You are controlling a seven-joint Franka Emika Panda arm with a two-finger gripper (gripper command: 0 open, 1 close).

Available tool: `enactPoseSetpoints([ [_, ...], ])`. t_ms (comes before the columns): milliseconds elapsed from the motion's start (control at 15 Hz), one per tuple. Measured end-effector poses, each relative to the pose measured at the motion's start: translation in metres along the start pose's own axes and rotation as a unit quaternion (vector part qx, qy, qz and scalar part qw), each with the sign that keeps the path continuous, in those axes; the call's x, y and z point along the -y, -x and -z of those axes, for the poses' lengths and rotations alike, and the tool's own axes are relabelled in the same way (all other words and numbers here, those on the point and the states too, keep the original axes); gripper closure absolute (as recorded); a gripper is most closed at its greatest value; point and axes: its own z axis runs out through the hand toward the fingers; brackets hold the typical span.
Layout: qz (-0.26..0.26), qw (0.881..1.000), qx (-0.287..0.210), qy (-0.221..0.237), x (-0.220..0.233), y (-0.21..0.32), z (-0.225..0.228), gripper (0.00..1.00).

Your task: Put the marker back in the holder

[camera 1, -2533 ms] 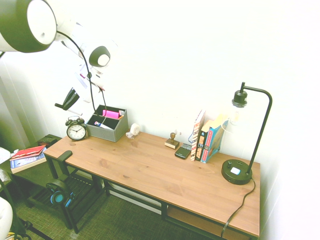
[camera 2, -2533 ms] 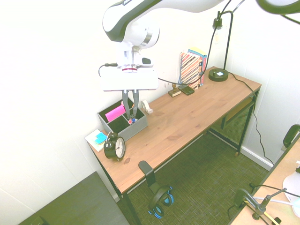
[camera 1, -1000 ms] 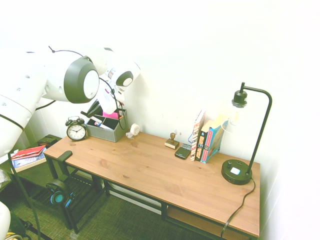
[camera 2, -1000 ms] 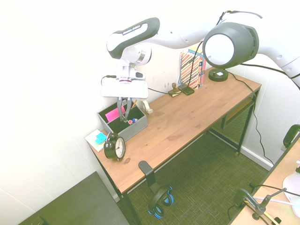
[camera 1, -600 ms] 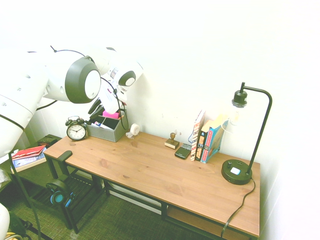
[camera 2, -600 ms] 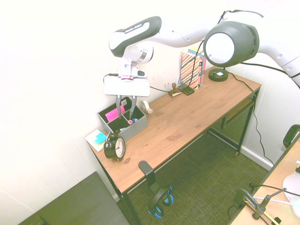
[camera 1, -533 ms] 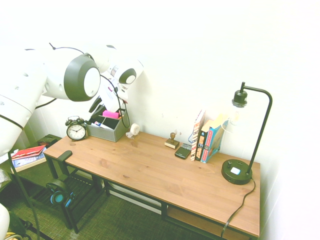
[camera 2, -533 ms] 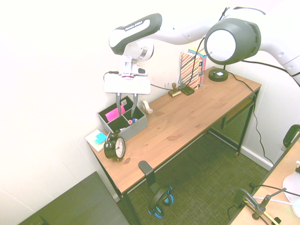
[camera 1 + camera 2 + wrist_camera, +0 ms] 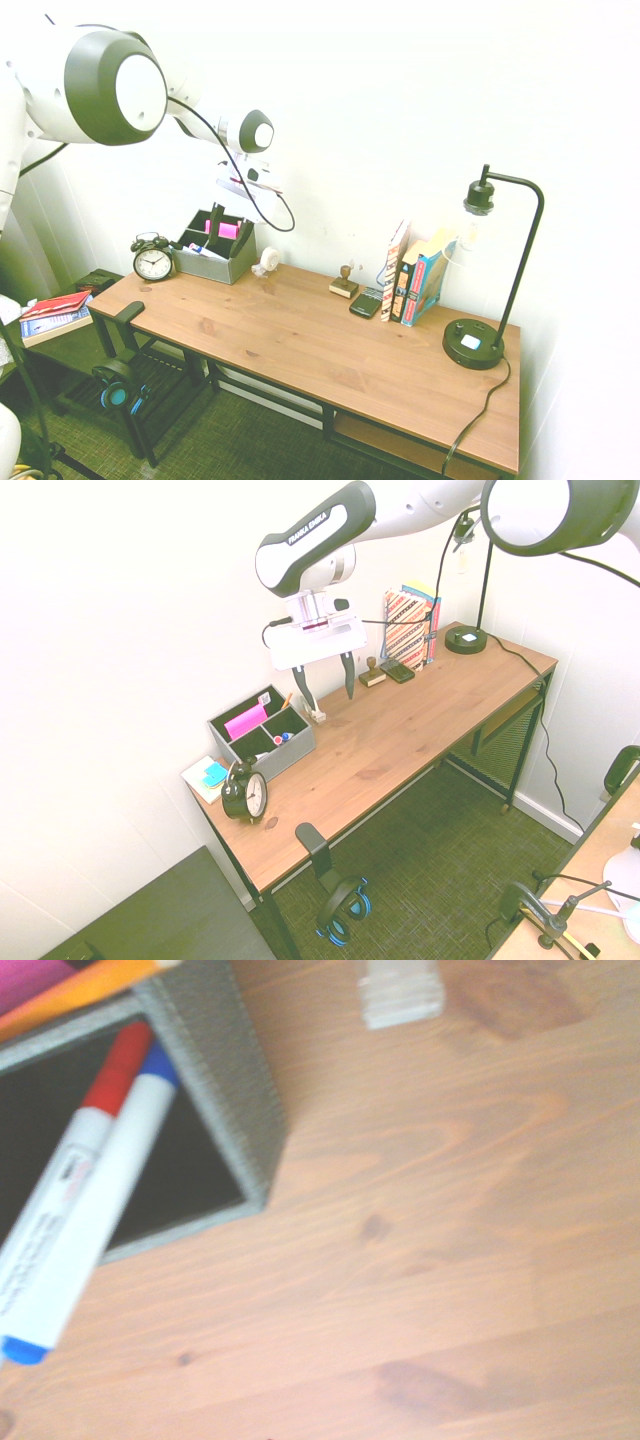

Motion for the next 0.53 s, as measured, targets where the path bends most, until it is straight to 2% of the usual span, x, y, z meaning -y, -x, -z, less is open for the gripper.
enactPoseSetpoints([
  [267, 0.041, 0.993, -0.094, -0.053, -0.045, -0.005, 0.033, 0.00],
  [400, 0.067, 0.990, -0.105, -0.071, -0.077, 0.001, 0.052, 0.00],
  [533, 0.086, 0.989, -0.101, -0.065, -0.120, 0.009, 0.061, 0.00],
])
